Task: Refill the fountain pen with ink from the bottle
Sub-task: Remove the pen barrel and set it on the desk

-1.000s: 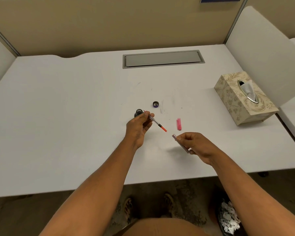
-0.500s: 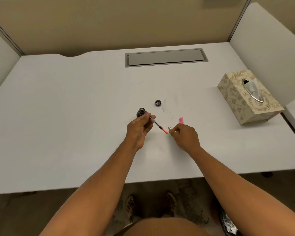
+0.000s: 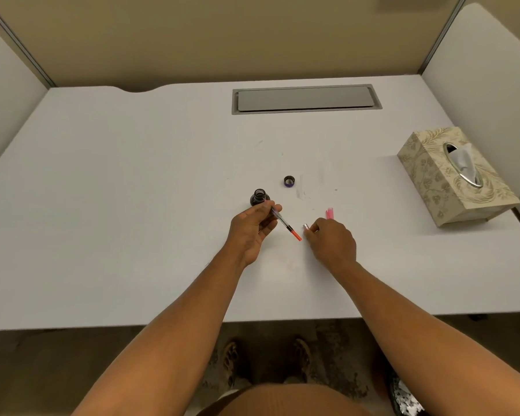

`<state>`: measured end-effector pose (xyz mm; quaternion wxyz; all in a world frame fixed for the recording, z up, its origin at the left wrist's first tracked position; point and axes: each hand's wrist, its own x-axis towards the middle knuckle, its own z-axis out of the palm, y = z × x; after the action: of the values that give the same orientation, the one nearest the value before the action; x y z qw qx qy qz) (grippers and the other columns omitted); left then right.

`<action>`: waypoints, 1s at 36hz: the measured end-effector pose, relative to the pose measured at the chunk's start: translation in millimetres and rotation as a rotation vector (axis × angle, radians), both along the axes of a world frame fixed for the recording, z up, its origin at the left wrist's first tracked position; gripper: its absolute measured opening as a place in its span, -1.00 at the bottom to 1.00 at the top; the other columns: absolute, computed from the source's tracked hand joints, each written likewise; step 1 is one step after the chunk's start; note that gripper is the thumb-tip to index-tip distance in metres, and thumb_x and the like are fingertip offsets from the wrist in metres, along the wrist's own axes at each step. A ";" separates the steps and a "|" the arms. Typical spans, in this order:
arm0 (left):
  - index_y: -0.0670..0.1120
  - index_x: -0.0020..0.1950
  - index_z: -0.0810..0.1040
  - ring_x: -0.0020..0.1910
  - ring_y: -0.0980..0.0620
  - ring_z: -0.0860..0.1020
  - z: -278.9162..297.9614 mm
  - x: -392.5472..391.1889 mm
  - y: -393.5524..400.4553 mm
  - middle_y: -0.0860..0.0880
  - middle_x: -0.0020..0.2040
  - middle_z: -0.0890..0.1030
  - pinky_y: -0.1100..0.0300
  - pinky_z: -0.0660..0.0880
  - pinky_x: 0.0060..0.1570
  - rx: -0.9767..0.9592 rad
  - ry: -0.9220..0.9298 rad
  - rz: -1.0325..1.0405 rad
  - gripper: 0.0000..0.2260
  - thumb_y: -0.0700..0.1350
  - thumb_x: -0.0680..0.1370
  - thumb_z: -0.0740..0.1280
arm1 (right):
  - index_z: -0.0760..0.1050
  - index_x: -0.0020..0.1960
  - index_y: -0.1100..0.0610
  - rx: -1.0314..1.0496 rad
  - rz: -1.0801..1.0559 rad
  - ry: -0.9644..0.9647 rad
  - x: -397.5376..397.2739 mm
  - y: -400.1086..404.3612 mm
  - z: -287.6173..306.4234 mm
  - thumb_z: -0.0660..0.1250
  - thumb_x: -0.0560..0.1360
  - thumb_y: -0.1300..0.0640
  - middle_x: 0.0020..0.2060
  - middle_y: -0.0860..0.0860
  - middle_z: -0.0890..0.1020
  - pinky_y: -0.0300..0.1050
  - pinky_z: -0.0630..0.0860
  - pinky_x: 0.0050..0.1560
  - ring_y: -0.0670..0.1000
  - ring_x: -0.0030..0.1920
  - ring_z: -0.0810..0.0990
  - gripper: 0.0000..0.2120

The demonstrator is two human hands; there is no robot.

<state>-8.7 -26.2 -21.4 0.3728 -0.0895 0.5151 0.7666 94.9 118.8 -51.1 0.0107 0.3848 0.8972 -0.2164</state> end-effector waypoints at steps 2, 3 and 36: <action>-0.19 0.07 0.63 -0.03 0.01 0.62 0.0 -0.9 0.3 -0.08 -0.09 0.72 0.15 0.57 0.11 0.003 -0.003 -0.004 -0.88 -0.17 0.60 0.37 | 0.57 -0.11 0.07 0.001 -0.004 0.000 -0.1 -0.8 0.1 0.22 0.61 -0.09 -0.22 0.02 0.63 -0.13 0.39 -0.27 0.08 -0.24 0.53 -0.71; -0.19 0.06 0.64 -0.04 0.01 0.62 0.0 -1.2 0.6 -0.08 -0.09 0.72 0.16 0.57 0.10 0.005 -0.004 -0.005 -0.89 -0.17 0.60 0.37 | 0.57 -0.11 0.07 0.005 -0.004 -0.001 -0.1 -1.2 0.5 0.22 0.61 -0.09 -0.22 0.03 0.63 -0.13 0.39 -0.27 0.08 -0.24 0.52 -0.71; -0.23 0.10 0.65 0.00 -0.03 0.66 12.2 -32.2 -6.5 -0.12 -0.05 0.72 0.21 0.61 -0.07 0.042 -0.085 0.071 -0.82 -0.14 0.59 0.39 | 0.68 -0.10 -0.01 -0.522 -0.014 0.442 -14.7 -41.8 74.2 0.46 0.49 0.00 -0.28 -0.12 0.68 -0.10 0.45 0.06 -0.25 -0.28 0.57 -0.93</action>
<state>-40.8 -32.7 -9.2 0.3686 -0.1324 0.4789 0.7857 80.3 77.0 23.1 -0.0876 0.3190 0.7896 -0.5169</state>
